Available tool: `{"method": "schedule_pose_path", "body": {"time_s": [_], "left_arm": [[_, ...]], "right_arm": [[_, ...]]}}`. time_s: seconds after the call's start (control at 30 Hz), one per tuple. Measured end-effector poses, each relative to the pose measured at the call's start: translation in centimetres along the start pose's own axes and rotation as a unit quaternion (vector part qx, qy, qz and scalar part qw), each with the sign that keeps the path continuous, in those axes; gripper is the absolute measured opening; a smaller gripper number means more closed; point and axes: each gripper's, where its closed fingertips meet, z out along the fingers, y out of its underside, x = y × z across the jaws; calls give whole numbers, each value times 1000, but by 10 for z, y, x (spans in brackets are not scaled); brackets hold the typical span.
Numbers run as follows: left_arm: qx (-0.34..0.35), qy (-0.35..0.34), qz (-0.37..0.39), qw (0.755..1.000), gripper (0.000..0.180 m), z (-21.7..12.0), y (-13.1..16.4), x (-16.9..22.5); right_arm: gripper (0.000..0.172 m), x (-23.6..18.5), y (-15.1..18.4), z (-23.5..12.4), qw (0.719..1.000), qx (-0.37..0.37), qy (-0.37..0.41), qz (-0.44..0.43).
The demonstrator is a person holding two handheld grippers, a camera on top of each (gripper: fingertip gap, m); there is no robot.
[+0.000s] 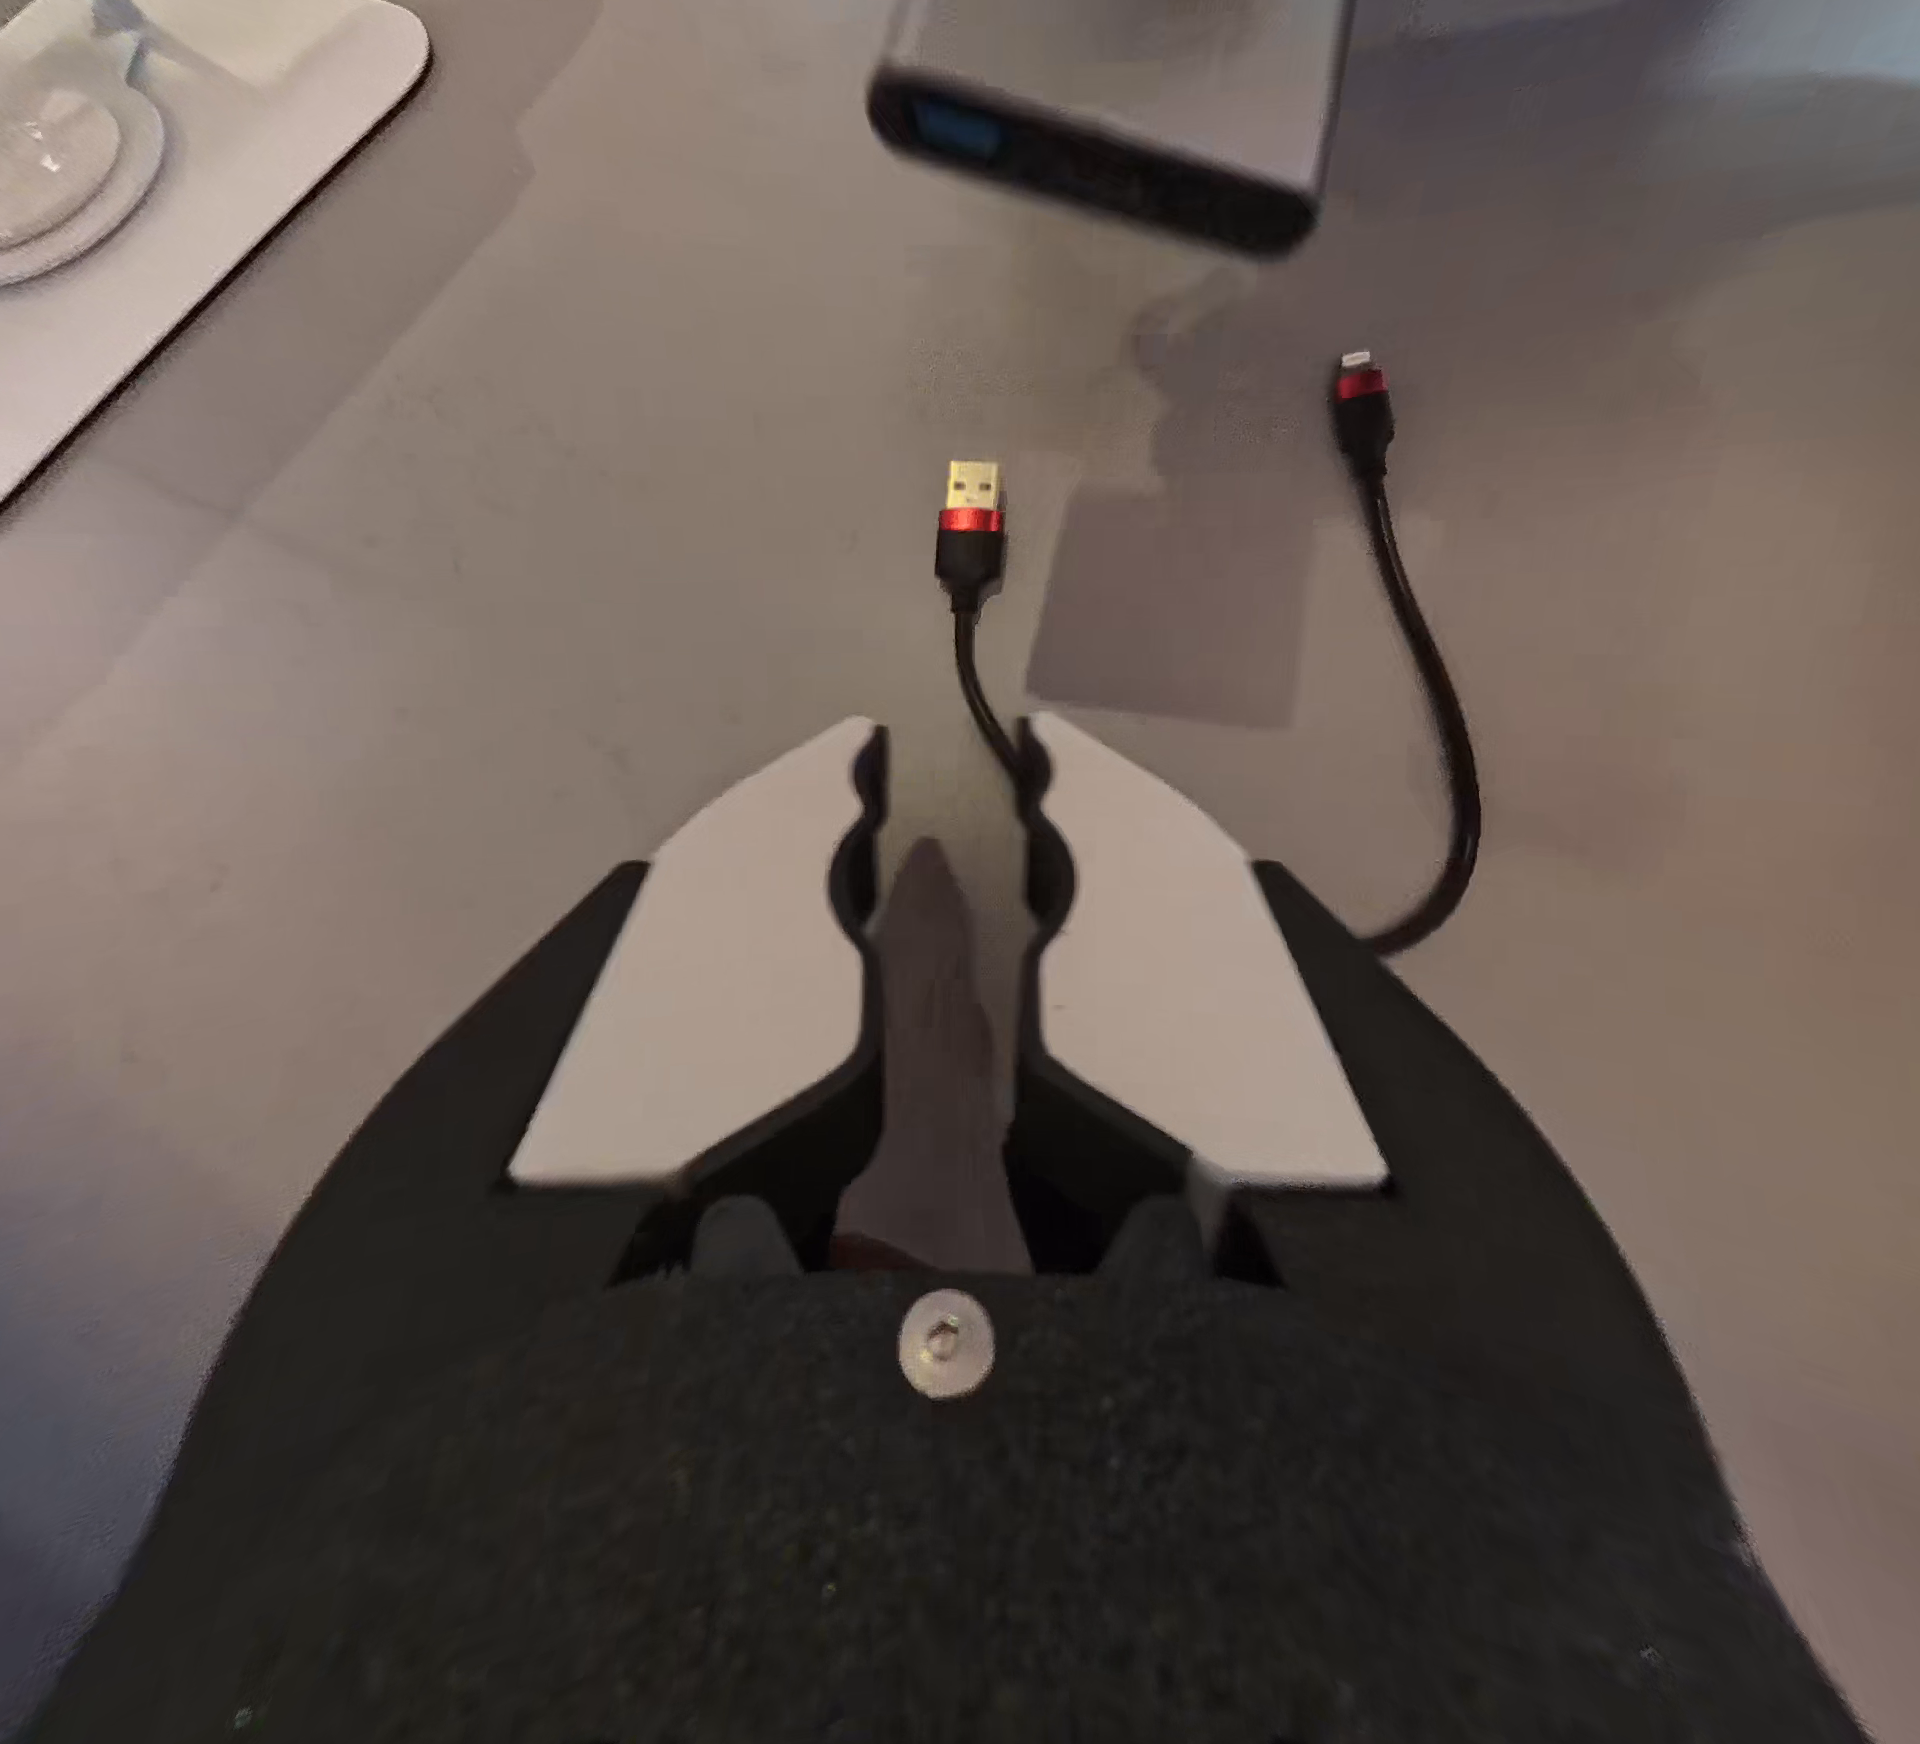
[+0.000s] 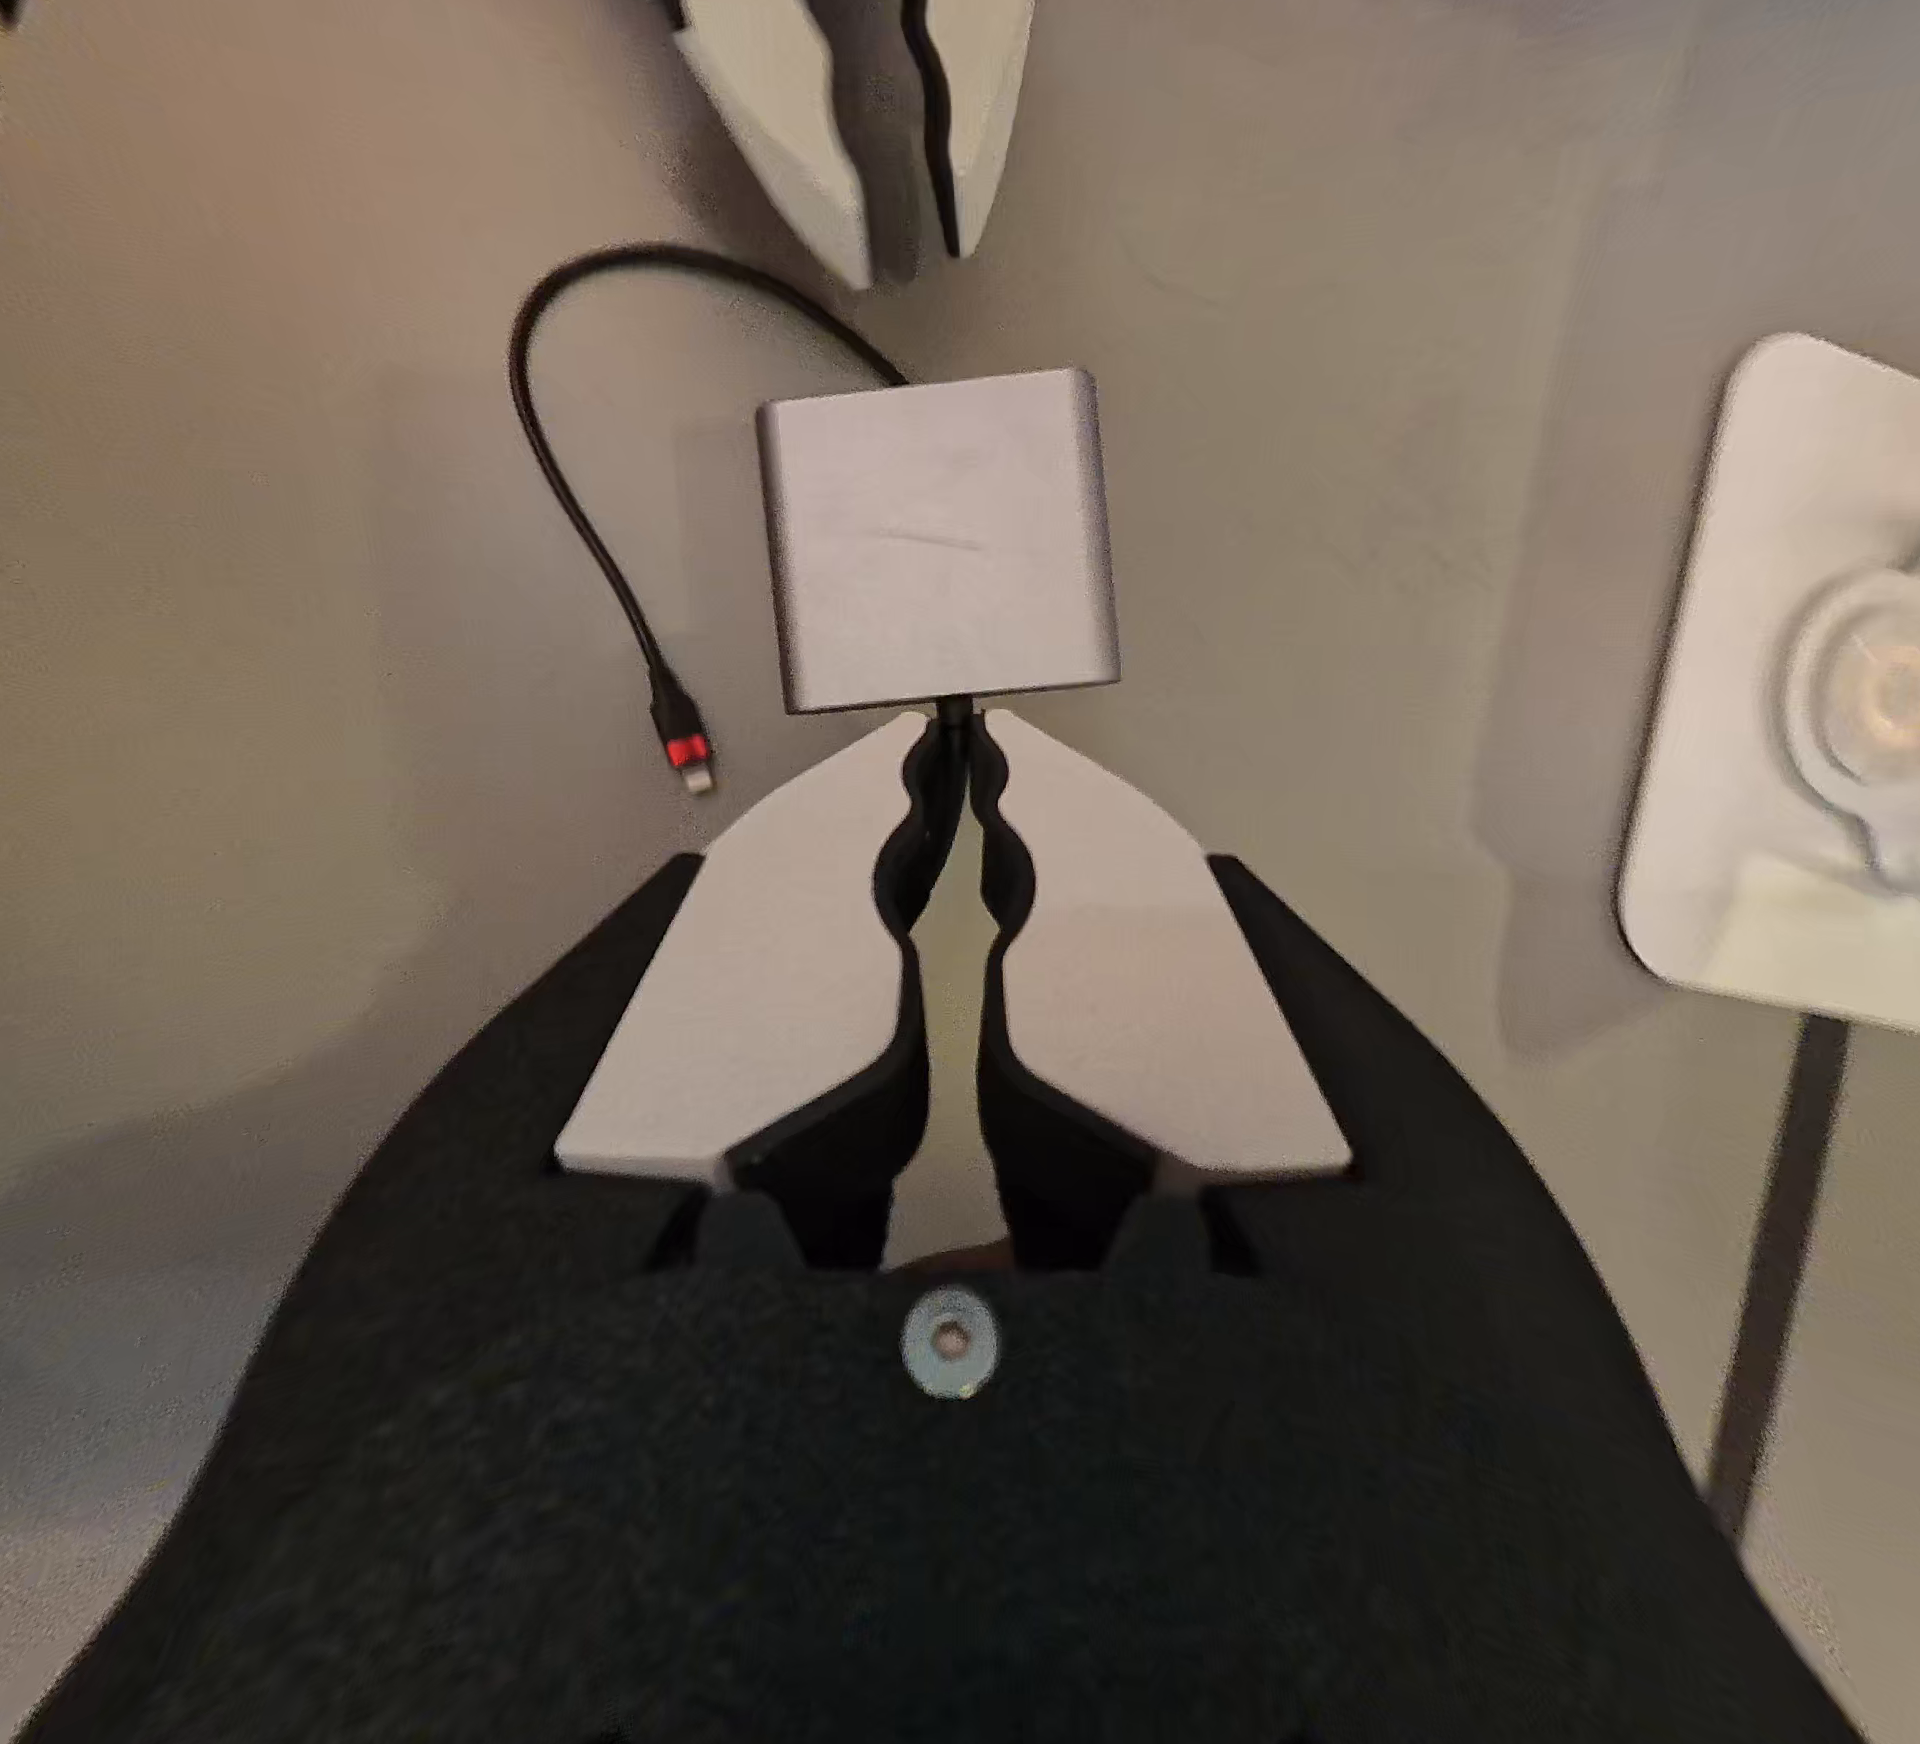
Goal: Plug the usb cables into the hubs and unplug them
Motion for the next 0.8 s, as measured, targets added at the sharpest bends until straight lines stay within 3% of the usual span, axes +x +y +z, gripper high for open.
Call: {"method": "schedule_pose_path", "body": {"time_s": [0.07, 0.13, 0.3, 0.37, 0.53, 0.63, 0.77, 0.8], "left_arm": [[-17, 4, 8, 1000, 42, 13, 1, 4], [-35, 5, 6, 999, 48, 27, 2, 5], [-16, -28, 13, 999, 40, 45, -14, -2], [-24, -21, 16, 999, 29, 51, -15, 0], [-44, 26, -4, 999, 37, 66, -21, 7], [-48, 26, -17, 998, 52, 74, -26, 1], [-32, 39, -31, 998, 50, 82, -39, 3], [-42, 52, -37, 997, 42, 84, -38, 6]], "right_arm": [[4, 4, 11, -15, 999, -14, 32, 7], [4, 7, 17, -25, 998, -10, 66, 18], [4, 1, 14, -31, 992, 68, 93, 42], [4, 1, 18, -28, 992, 72, 98, 44], [4, -1, 31, -18, 992, 59, 100, 47], [5, -1, 39, -13, 992, 53, 99, 51], [5, -1, 39, -14, 992, 51, 108, 44], [5, 0, 38, -15, 991, 57, 111, 44]]}}
